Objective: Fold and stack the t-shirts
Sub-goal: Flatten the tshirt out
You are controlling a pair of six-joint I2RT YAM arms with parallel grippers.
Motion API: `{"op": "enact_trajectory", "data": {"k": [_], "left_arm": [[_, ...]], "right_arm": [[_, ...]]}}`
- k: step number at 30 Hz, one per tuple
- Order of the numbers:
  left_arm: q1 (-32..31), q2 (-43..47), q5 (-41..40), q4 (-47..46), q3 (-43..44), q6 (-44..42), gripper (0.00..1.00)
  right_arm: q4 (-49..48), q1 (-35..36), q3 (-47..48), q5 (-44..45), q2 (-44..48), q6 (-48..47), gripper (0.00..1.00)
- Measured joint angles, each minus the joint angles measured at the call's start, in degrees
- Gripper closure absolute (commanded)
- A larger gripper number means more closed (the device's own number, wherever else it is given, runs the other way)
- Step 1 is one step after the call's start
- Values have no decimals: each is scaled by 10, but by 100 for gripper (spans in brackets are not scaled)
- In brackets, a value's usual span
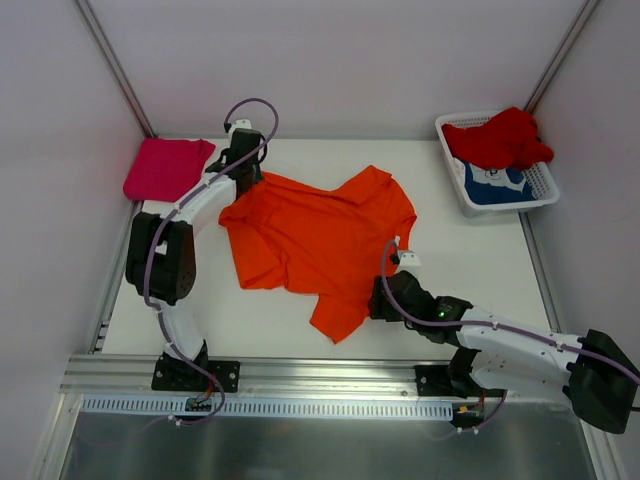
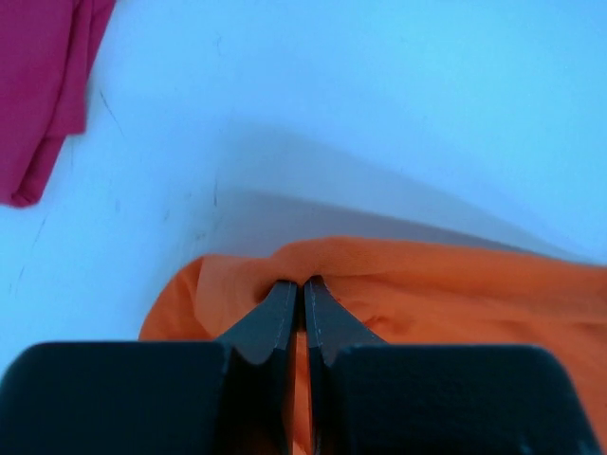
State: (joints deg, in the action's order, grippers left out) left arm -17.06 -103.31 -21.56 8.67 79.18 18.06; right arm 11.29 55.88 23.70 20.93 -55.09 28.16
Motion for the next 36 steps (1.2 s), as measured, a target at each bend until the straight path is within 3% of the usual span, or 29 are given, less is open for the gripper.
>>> {"op": "enact_trajectory", "data": {"k": [5,8,9,10,13,18,24,28,36], "left_arm": [[10,-89,0,5,99,-24,100],[16,-143,3,13,164,-40,61],[18,-160,5,14,186,-45,32],[19,-172,5,14,199,-45,18],[27,-200,5,18,225,-51,1],[37,-183,5,33,190,-50,1],[27,-65,5,44,32,-18,1],[-14,37,2,39,-79,11,1],[-73,100,-1,42,-180,46,1]], "right_arm": [[0,9,0,0,-3,4,43],[0,13,1,0,-7,5,42],[1,14,1,0,-8,5,43],[1,14,1,0,-9,5,43],[1,15,3,0,-12,5,43],[2,17,14,0,-26,3,43],[-7,18,42,-3,-57,-5,43],[-35,24,49,-7,-107,-6,42],[-138,32,73,-22,-225,9,43]]}}
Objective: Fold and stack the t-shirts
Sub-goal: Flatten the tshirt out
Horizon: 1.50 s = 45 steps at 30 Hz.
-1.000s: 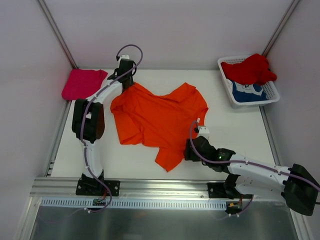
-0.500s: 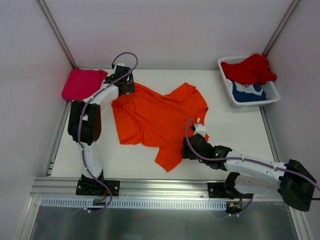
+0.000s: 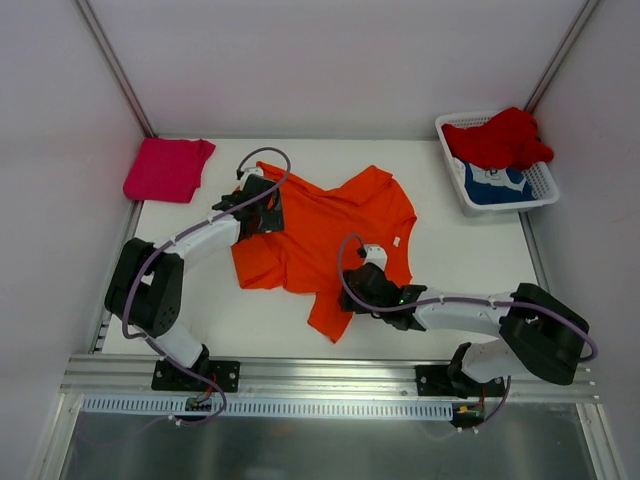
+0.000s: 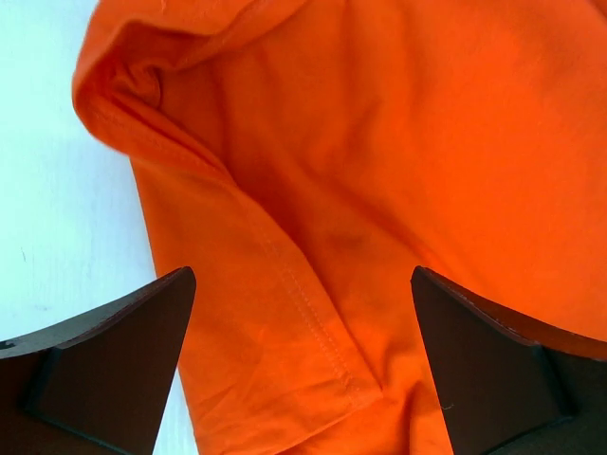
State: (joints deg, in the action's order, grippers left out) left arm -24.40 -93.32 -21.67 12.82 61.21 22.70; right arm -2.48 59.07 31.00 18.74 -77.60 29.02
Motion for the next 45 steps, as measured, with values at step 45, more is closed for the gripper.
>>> {"op": "enact_trajectory", "data": {"k": [45], "left_arm": [[-27,94,2,0,-87,21,1]], "right_arm": [[230,32,119,86,-53,-23,44]]}}
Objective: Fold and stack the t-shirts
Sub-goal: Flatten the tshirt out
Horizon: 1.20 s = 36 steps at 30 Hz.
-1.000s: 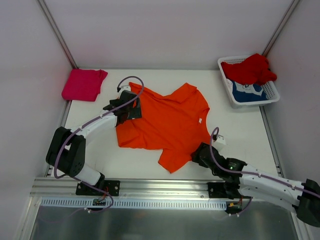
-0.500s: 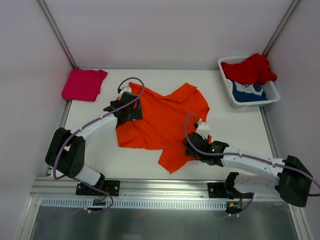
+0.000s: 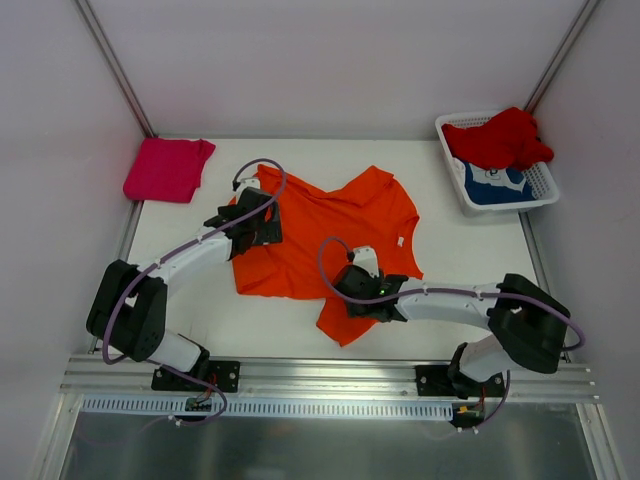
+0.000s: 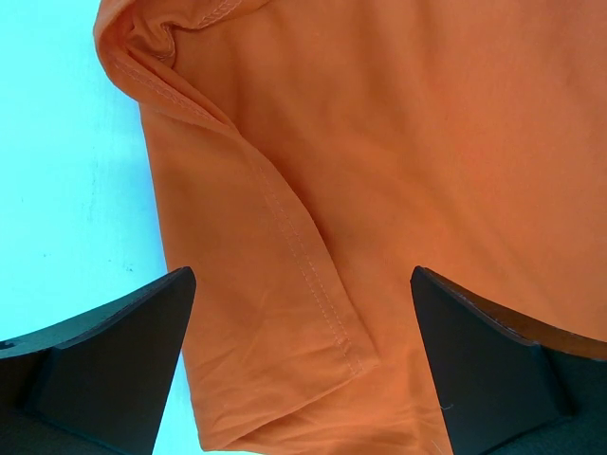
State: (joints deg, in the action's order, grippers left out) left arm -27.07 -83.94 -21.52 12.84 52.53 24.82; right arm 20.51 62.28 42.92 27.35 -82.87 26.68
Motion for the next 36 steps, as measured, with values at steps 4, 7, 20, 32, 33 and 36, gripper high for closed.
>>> {"op": "enact_trajectory", "data": {"k": [4,7,20,32,33,36], "left_arm": [[0,0,0,-1,0,1,1],[0,0,0,0,0,1,1],[0,1,0,-1,0,1,1],[-9,8,7,-1,-3,1,1],[-13,9,8,-1,-5,2,1],[-27,14,11,-1,-17,8,3]], "right_arm": [[-19,15,1,-7,-29,3,44],[-23,20,1,-6,-31,8,44],[69,28,-32,36,29,66,44],[224,-2,-73,99,174,117,43],[230,-7,-75,101,180,117,43],[239,-13,-75,108,186,116,43]]}}
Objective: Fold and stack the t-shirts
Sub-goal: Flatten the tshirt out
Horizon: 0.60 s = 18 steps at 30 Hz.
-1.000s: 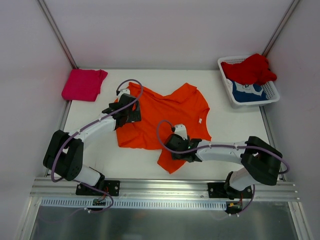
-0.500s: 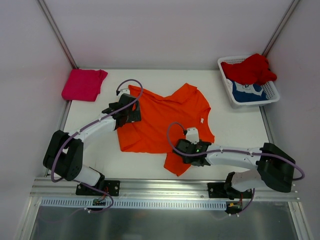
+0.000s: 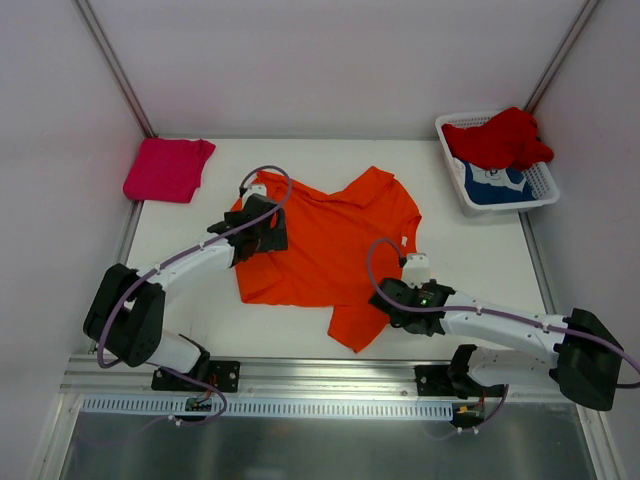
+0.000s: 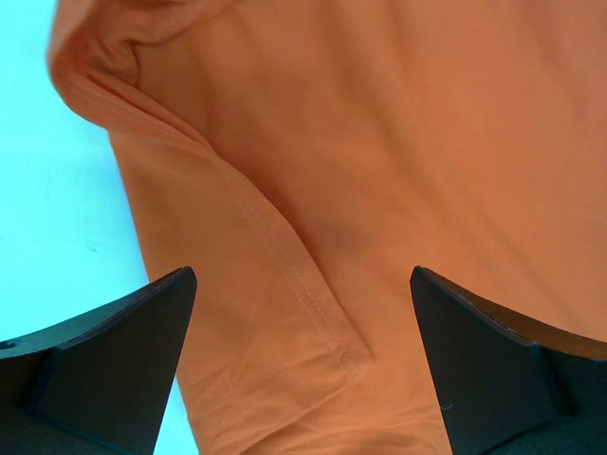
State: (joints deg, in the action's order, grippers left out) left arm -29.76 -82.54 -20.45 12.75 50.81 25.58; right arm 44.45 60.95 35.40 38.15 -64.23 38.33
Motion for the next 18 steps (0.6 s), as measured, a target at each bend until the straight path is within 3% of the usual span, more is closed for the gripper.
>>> {"op": "enact_trajectory", "data": {"k": [4,8,18], "left_arm": [[-30,2,3,0,-16,17,10],[-70,2,4,0,-37,43,23],[-111,-16,-1,6,-51,81,15]], "right_arm": [[-1,0,0,0,-7,-3,43],[-4,0,1,0,-21,-7,44],[-24,3,61,-4,-63,-43,44]]}}
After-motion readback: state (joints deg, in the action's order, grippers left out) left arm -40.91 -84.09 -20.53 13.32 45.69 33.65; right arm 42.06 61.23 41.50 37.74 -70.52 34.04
